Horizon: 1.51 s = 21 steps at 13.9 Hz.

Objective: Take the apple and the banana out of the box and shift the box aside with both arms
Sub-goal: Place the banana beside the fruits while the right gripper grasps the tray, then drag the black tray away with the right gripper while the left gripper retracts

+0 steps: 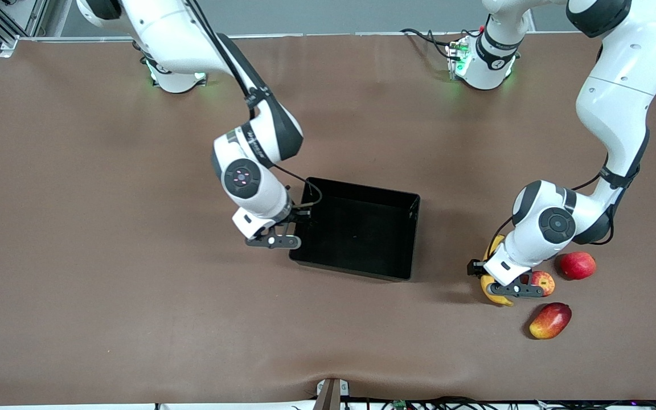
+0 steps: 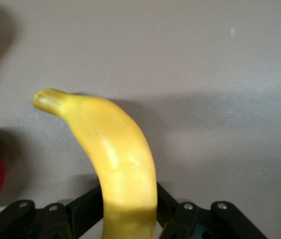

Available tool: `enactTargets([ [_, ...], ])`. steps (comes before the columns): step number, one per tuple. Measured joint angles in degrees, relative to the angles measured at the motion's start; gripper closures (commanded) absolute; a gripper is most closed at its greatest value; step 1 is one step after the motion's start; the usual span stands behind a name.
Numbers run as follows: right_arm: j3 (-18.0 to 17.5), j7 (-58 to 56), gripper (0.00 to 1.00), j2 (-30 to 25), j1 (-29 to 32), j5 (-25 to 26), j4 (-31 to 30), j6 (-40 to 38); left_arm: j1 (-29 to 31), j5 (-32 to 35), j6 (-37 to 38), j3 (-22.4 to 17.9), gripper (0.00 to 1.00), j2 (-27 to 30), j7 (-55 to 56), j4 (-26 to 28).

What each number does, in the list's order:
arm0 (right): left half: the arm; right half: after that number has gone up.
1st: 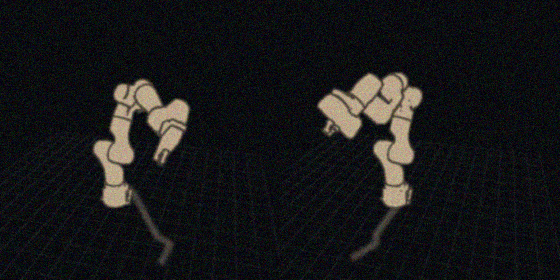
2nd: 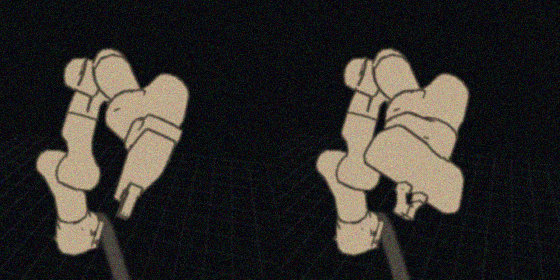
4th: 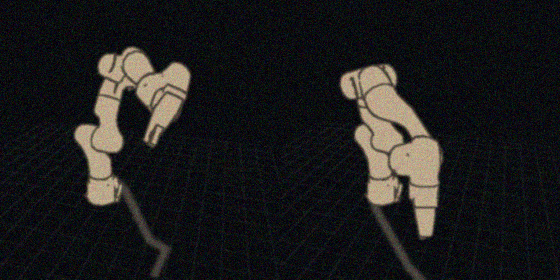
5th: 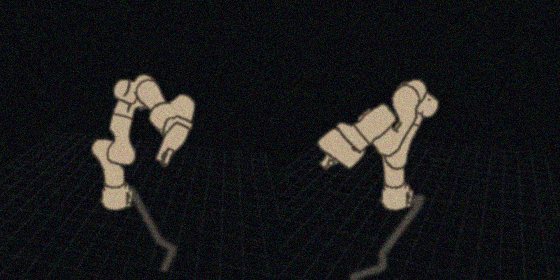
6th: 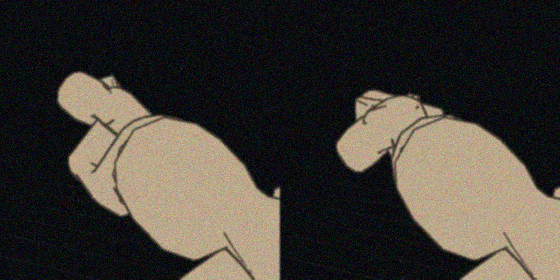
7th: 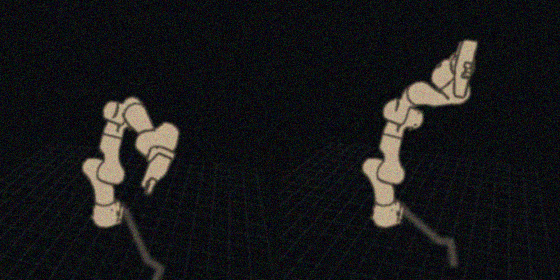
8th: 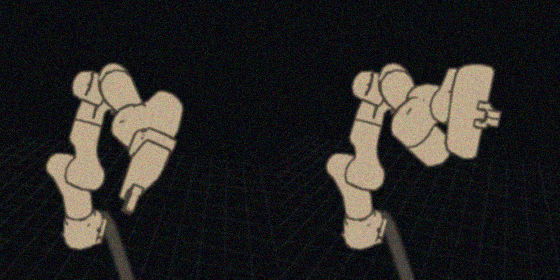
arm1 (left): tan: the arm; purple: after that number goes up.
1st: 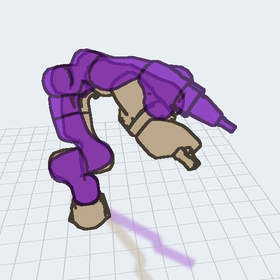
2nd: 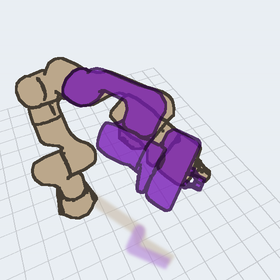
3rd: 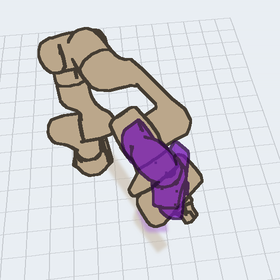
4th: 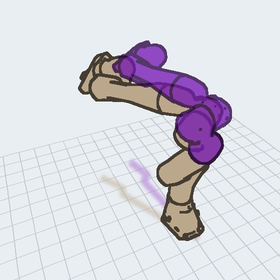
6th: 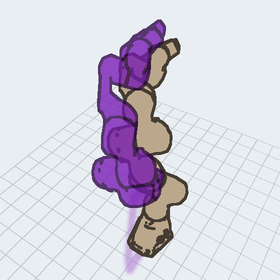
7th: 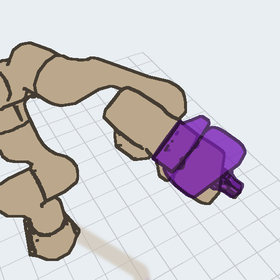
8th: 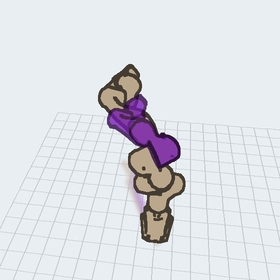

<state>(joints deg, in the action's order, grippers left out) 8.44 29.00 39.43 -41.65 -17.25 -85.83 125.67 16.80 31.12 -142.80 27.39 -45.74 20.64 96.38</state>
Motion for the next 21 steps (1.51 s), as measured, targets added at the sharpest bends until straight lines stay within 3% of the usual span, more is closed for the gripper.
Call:
enactTargets([
  [2, 0.01, 0.01, 0.68, 1.39, -0.98, 0.03, -0.05, 1.64, 0.06, 0.50, -0.02, -0.24, 1.00, -0.14, 0.00, -0.01],
  [3, 0.04, 0.01, 0.87, 1.81, -1.20, 0.05, -0.08, 1.84, 0.06, 0.53, -0.02, -0.30, 1.00, -0.14, 0.00, -0.01],
  [4, 0.10, 0.01, 1.00, 1.96, -1.23, 0.05, -0.17, 1.84, 0.05, 0.55, -0.02, -0.36, 0.87, -0.16, 0.00, -0.01],
  [5, 0.26, 0.01, 1.00, 1.96, -1.22, 0.06, -0.27, 1.84, 0.05, 0.56, -0.04, -0.49, 0.70, -0.21, 0.00, -0.01],
  [7, 0.70, 0.01, 1.00, 1.96, -1.11, 0.06, -0.28, 1.82, 0.06, 0.56, -0.31, -0.77, 0.00, -0.38, -0.09, -0.01],
  [13, 1.24, 0.03, 1.00, 1.51, 1.55, 0.03, 0.68, -1.32, 0.12, 0.82, 1.89, -0.14, 0.00, 1.13, -0.55, -1.05],
  [18, 1.66, -3.51, 1.00, -2.52, 7.38, 0.06, 2.27, -10.43, 0.23, 0.32, 23.99, 5.99, 0.00, 13.75, -0.50, -3.07],
  [21, 1.88, -9.43, 1.00, -6.38, 12.87, 0.07, 2.35, -17.08, 0.21, -4.31, 34.20, 6.93, 0.00, 22.21, -0.46, -4.00],
])
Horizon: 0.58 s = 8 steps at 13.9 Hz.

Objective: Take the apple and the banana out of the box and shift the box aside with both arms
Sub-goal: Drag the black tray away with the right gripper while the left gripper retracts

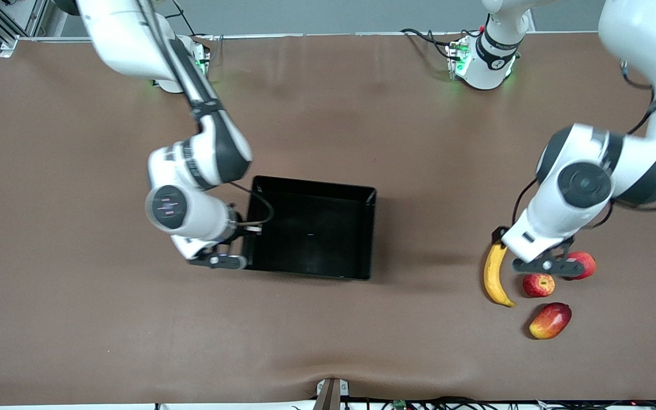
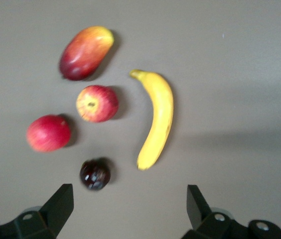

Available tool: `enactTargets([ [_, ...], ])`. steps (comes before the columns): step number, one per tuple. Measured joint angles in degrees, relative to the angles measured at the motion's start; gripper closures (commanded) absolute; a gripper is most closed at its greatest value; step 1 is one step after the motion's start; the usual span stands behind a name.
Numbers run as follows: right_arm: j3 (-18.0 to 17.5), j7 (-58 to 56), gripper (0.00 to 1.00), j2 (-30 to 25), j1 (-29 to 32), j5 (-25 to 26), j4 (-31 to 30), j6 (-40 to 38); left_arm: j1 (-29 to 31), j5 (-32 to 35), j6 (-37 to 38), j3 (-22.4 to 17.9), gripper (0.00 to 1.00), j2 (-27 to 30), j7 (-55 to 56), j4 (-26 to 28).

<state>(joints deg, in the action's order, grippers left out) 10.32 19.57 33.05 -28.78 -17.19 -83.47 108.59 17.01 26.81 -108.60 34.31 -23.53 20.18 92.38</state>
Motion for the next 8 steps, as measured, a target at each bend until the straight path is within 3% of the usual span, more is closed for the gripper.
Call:
enactTargets([
  [4, 0.26, -6.05, 1.00, -4.59, 8.16, 0.26, -0.12, -6.30, 0.19, -3.65, 10.08, -0.10, 0.00, 5.24, -0.16, -4.44],
  [8, 0.47, -18.63, 1.00, -5.31, 18.64, 0.36, -0.75, -9.51, 0.90, -8.73, 16.61, -0.45, 0.00, 9.00, -2.63, -9.68],
])
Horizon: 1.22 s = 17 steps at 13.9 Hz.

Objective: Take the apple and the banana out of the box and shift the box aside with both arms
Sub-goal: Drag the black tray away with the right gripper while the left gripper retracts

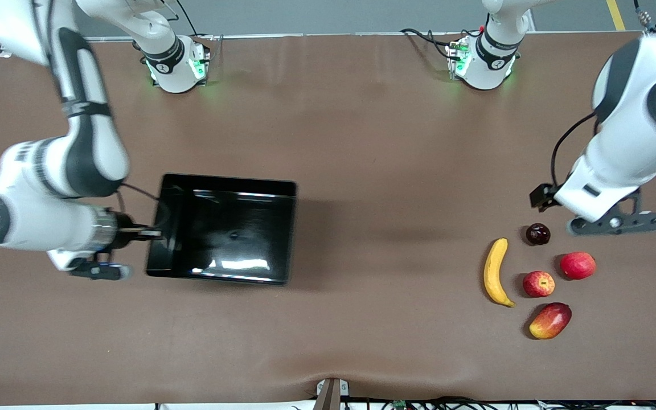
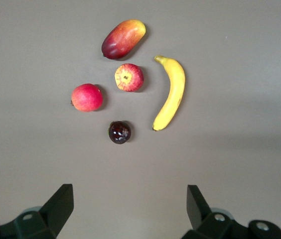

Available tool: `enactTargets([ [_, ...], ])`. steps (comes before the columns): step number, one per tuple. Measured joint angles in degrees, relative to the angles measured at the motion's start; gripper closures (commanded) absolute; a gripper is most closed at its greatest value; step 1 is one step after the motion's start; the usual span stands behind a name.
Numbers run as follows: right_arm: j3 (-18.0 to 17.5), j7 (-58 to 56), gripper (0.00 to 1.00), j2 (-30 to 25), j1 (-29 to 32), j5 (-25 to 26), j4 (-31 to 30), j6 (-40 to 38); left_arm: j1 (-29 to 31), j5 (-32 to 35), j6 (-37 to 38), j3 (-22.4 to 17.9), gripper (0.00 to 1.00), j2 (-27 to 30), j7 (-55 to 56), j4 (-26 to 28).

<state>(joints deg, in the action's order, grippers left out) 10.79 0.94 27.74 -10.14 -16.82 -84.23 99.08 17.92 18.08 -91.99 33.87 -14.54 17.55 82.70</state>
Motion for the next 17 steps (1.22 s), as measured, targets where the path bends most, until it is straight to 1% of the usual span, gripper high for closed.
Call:
enactTargets([
  [2, 0.10, -6.93, 1.00, 0.00, 5.52, 0.67, -0.90, -1.22, 0.13, -4.33, 0.30, -2.30, 0.00, 2.42, -1.31, -0.81],
  [4, 0.16, -13.52, 1.00, 0.00, 10.57, 3.13, -2.38, -0.89, -1.76, -7.85, 0.55, -6.73, 0.00, 4.75, -2.66, -0.81],
  [6, 0.20, -19.13, 1.00, 0.01, 15.27, 4.65, -4.26, 0.66, -7.50, -9.71, 1.10, -13.83, 0.00, 7.12, -3.44, -0.35],
  [8, 0.20, -22.75, 1.00, 0.00, 19.11, 4.73, -6.55, 1.70, -13.16, -11.77, 1.34, -20.43, 0.00, 9.38, -5.33, 0.61],
  [11, 0.15, -24.30, 1.00, 0.02, 21.94, 4.73, -12.15, 6.92, -20.47, -13.22, 1.62, -29.72, 0.00, 12.92, -7.37, 3.51],
  [12, 0.12, -25.08, 1.00, 0.03, 22.32, 4.74, -14.23, 9.59, -21.65, -13.62, 1.63, -31.33, 0.00, 13.97, -7.47, 4.46],
  [13, 0.11, -25.81, 1.00, 0.04, 22.58, 4.74, -16.11, 12.22, -21.92, -13.98, 1.63, -31.87, 0.00, 14.94, -7.54, 5.33],
  [16, 0.10, -27.20, 1.00, 0.06, 23.07, 4.74, -20.62, 16.73, -21.94, -14.36, 1.63, -32.00, 0.00, 16.78, -7.63, 6.89],
  [17, 0.10, -27.29, 0.78, 0.05, 23.16, 4.75, -21.68, 17.58, -21.94, -14.37, 1.63, -32.00, 0.00, 16.91, -7.63, 7.07],
])
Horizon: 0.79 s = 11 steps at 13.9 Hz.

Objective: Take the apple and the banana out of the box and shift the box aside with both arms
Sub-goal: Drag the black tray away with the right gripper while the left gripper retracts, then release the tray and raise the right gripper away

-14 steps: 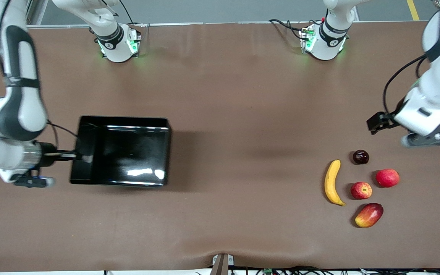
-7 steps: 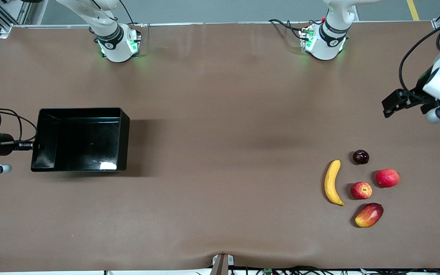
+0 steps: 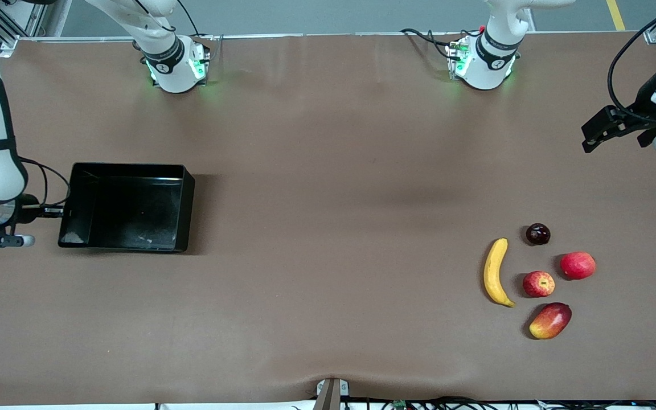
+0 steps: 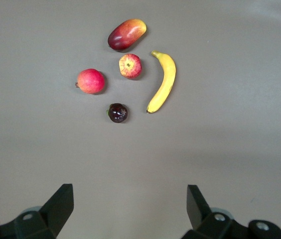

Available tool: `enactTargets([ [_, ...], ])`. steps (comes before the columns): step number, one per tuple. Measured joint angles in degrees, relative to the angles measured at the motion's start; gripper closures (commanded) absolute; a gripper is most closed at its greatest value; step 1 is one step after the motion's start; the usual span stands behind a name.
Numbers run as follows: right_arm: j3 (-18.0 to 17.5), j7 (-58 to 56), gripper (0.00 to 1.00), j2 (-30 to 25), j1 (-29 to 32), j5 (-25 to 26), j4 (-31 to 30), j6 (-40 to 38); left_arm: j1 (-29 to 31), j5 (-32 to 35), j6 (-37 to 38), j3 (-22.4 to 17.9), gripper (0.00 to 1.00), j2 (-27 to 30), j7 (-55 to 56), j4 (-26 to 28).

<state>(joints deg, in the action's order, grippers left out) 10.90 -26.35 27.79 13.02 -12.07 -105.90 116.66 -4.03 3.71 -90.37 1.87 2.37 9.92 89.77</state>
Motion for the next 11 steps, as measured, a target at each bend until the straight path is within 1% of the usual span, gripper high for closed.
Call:
enactTargets([
  [1, 0.01, -0.11, 0.07, -0.09, 0.09, 0.04, -0.47, 0.25, -0.01, 0.00, 0.00, 0.00, 0.00, 0.02, 0.00, 0.19],
  [2, -0.02, -0.14, 0.00, -0.08, 0.11, 0.02, -0.51, 0.24, -0.03, -0.01, 0.00, 0.00, 0.00, 0.02, 0.00, 0.36],
  [4, -0.18, -0.15, 0.00, -0.14, 0.12, -0.05, -0.24, -0.01, -0.14, -0.01, 0.00, 0.00, 0.00, 0.02, -0.01, 0.45],
  [6, -0.86, -0.35, 0.00, -0.29, 0.05, -0.14, 2.36, -2.68, -0.22, -0.01, 0.00, 0.00, 0.00, 0.07, -0.25, 0.45],
  [8, -2.20, -0.44, 0.00, -0.54, -1.00, -0.18, 8.26, -4.08, -0.22, -0.01, 0.46, -0.01, 0.00, 0.10, -0.64, 0.44],
  [11, -2.85, -0.36, 0.00, -0.42, -4.42, -0.17, 18.59, -7.84, -0.27, -0.01, 1.10, -0.01, 0.00, 0.10, -0.74, 0.44],
])
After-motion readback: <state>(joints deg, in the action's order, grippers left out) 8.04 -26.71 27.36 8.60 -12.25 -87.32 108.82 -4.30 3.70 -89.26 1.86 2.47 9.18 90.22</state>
